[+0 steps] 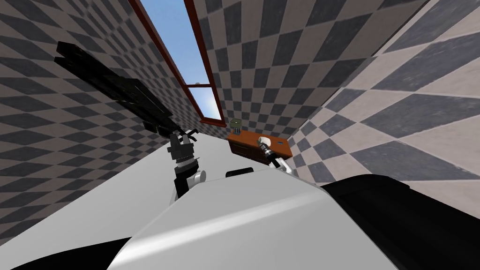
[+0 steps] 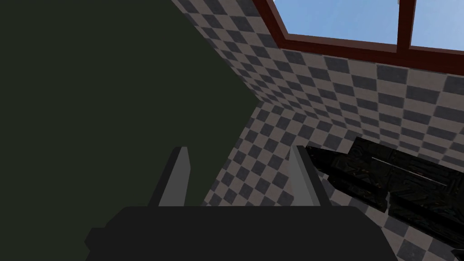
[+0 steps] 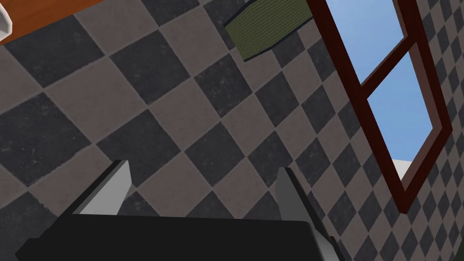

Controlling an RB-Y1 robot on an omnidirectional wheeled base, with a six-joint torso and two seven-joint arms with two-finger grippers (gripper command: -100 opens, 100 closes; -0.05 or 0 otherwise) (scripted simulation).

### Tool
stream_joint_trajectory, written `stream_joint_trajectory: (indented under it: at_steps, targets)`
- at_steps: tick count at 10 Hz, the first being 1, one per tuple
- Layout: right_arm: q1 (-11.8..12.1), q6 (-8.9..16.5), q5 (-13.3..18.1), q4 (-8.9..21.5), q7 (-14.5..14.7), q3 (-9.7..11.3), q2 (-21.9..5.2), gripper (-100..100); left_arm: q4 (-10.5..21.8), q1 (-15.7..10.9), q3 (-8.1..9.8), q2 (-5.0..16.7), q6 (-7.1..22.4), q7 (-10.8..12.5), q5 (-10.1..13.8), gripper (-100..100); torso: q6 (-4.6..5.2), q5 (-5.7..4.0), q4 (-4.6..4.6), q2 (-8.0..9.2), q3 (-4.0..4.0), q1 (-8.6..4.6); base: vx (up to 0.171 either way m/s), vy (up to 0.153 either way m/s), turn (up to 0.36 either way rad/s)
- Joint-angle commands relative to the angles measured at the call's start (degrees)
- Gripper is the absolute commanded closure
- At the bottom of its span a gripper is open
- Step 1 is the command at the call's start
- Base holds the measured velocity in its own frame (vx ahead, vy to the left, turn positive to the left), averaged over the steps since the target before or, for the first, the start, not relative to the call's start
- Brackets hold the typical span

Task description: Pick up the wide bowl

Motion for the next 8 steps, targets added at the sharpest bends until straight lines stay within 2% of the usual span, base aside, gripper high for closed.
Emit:
stream_joint_trajectory:
  at_steps: [1, 2, 3, 4, 5, 6, 8]
  targets:
    - [-0.7, 1.5, 1.3, 2.6, 0.6, 0.3, -0.6, -100, 0.0, 0.0, 0.0, 0.0, 0.0, 0.0, 0.0, 0, 0.0, 0.0, 0.0, 0.0, 0.0, 0.0, -0.059, 0.023, 0.095]
    - [-1.4, 3.4, 3.5, 4.9, 1.8, 0.7, -1.8, -100, 0.0, 0.0, 0.01, 0.0, 0.0, 0.0, 0.0, 0, 0.03, -0.01, -0.01, -0.07, -0.04, -0.04, -0.059, 0.042, 0.176]
    - [-1.4, 3.6, 3.5, 5.7, 1.8, 0.7, -1.8, -100, 0.0, 0.0, 0.0, 0.0, 0.0, 0.0, 0.0, 0, -0.01, 0.0, -0.02, -0.1, -0.05, 0.01, -0.046, 0.029, 0.106]
    - [-2.2, 5.7, 5.7, 7.4, 3.1, 1.1, -3.0, -100, 0.0, 0.0, 0.01, 0.0, 0.0, 0.0, 0.0, 0, 0.04, 0.0, -0.02, -0.13, -0.07, -0.02, -0.052, 0.029, 0.217]
    - [-2.2, 5.7, 5.8, 8.7, 3.1, 1.1, -3.0, -100, 0.0, 0.0, 0.0, 0.0, 0.0, 0.0, 0.0, 0, -0.01, -0.01, -0.02, -0.12, -0.07, -0.01, -0.047, 0.021, 0.102]
    - [-2.9, 7.7, 7.9, 10.3, 4.4, 1.4, -4.2, -100, 0.0, 0.0, 0.01, 0.0, 0.0, 0.0, 0.0, 0, 0.04, -0.01, -0.03, -0.13, -0.07, -0.05, -0.052, 0.035, 0.168]
    - [-2.9, 7.7, 7.9, 12.1, 4.4, 1.4, -4.2, -100, 0.0, 0.0, 0.01, 0.0, 0.0, 0.0, 0.0, 0, 0.03, -0.01, -0.03, -0.15, -0.08, -0.05, -0.03, 0.016, 0.053]
